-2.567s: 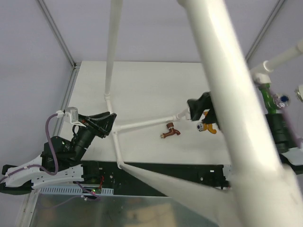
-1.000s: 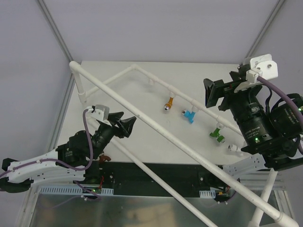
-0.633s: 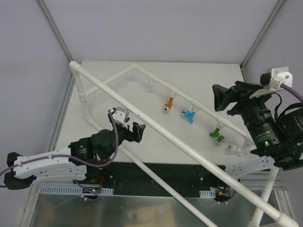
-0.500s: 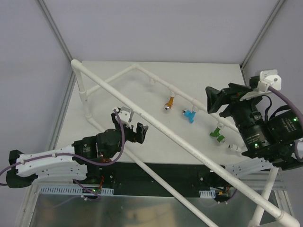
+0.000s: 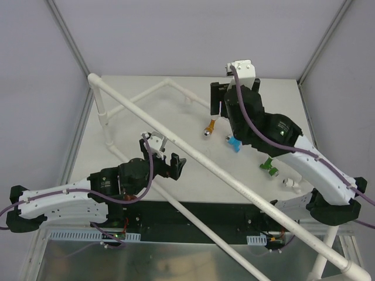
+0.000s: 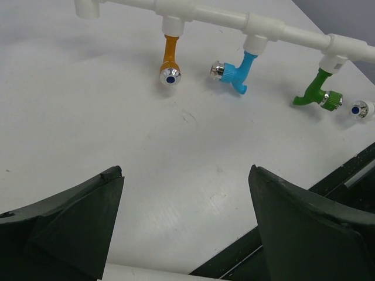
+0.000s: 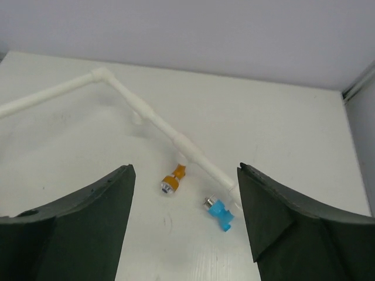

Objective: Install the water faucets
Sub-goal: Adjust the adaptor at the center of the board.

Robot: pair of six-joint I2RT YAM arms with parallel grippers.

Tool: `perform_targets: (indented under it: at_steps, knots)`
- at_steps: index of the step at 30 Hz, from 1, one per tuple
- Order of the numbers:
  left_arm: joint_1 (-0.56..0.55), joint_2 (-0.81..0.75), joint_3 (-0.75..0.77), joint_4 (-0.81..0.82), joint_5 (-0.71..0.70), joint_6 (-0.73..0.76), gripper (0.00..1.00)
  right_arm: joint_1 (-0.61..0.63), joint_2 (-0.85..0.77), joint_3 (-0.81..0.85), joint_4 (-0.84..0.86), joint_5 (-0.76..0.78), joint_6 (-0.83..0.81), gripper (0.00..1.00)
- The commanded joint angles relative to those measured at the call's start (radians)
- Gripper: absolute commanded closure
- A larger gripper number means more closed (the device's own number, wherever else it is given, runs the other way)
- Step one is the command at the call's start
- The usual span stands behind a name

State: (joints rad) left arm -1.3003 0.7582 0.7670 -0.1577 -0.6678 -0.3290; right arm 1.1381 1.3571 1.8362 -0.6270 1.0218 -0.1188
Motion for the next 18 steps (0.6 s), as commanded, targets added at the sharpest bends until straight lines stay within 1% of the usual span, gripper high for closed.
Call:
perform_targets:
  at_steps: [1, 4, 5, 7, 9, 12, 14, 16, 18]
  knots:
    - [0.010, -0.031, 0.005, -0.028, 0.048, 0.025, 0.08, -0.262, -0.079, -0.075, -0.096, -0.522, 0.304, 0.23]
    - [0.010, -0.057, -0.006, -0.034, 0.109, 0.085, 0.07, -0.458, -0.099, -0.175, -0.030, -0.885, 0.370, 0.23]
    - [0.010, -0.065, -0.009, -0.042, 0.146, 0.106, 0.06, -0.506, -0.111, -0.227, 0.010, -1.005, 0.387, 0.23]
    - [0.009, -0.088, -0.018, -0.066, 0.250, 0.169, 0.01, -0.586, -0.134, -0.337, 0.093, -1.165, 0.439, 0.23]
    - [0.009, -0.103, -0.029, -0.112, 0.289, 0.183, 0.01, -0.627, -0.156, -0.445, 0.163, -1.213, 0.476, 0.22]
    - [0.010, -0.108, -0.040, -0.204, 0.336, 0.174, 0.01, -0.655, -0.187, -0.538, 0.202, -1.211, 0.485, 0.22]
    - [0.007, -0.108, -0.066, -0.236, 0.382, 0.154, 0.01, -0.663, -0.207, -0.584, 0.225, -1.200, 0.490, 0.23]
    - [0.006, -0.106, -0.118, -0.229, 0.413, 0.122, 0.01, -0.670, -0.219, -0.615, 0.239, -1.198, 0.493, 0.23]
    - [-0.020, -0.103, -0.172, -0.182, 0.444, 0.105, 0.01, -0.678, -0.222, -0.638, 0.239, -1.195, 0.492, 0.22]
